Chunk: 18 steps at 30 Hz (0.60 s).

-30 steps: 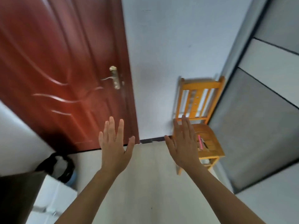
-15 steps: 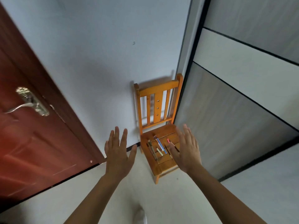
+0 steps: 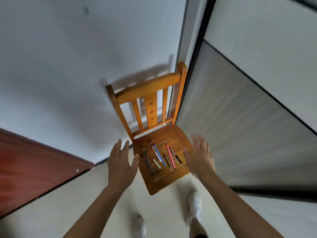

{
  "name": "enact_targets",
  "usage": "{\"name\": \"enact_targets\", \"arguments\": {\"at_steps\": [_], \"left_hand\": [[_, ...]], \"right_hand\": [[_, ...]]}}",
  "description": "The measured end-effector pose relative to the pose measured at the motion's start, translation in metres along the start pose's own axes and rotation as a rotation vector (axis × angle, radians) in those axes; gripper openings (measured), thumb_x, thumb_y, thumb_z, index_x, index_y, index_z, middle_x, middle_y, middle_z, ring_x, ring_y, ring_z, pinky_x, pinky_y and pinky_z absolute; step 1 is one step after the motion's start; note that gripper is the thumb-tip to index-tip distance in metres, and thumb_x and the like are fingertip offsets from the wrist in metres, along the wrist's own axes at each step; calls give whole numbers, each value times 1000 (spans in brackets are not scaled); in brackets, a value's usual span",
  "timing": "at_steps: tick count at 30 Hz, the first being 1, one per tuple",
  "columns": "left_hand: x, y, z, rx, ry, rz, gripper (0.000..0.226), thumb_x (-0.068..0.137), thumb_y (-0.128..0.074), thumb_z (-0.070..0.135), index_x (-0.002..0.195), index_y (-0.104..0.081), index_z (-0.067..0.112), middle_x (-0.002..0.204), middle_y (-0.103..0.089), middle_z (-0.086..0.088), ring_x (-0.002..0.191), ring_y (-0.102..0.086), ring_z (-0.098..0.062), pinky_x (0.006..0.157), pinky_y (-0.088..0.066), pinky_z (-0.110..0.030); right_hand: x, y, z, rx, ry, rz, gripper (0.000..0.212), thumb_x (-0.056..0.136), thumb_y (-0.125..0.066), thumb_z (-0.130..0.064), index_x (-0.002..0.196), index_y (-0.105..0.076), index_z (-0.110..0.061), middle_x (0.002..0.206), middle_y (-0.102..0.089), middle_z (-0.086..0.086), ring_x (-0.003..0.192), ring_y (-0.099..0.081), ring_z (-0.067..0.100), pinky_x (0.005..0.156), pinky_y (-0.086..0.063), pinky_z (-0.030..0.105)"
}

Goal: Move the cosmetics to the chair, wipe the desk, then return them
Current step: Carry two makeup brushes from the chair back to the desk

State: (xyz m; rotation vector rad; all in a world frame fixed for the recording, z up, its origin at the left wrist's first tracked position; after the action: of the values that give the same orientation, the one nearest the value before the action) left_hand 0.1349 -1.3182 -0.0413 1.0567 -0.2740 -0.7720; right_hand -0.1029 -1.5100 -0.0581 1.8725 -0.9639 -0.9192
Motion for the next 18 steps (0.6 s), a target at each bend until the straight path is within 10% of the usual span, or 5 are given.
{"name": "enact_targets", "arguments": {"at_steps": [18], "left_hand": [[46,-332,-147,-99,753,-193,63,96,-45,60,147,-35,25,149,-45,-2,130,-51,-30,101,-47,-52]], "right_hand": [[148,-295,135,-146,-2,-427,54,100,-46,-54,144,-40,-24,142,-51,5,126,-55,28,99,-50,44]]}}
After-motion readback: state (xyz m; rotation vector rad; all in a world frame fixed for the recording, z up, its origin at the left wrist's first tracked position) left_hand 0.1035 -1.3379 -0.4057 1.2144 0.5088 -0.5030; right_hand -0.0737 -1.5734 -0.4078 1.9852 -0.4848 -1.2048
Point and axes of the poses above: each hand's wrist, its own x-axis towards the middle knuckle, its own y-axis out of the back of the hand, z = x × y, the point moved 10 cm from there along x, towards the middle knuckle
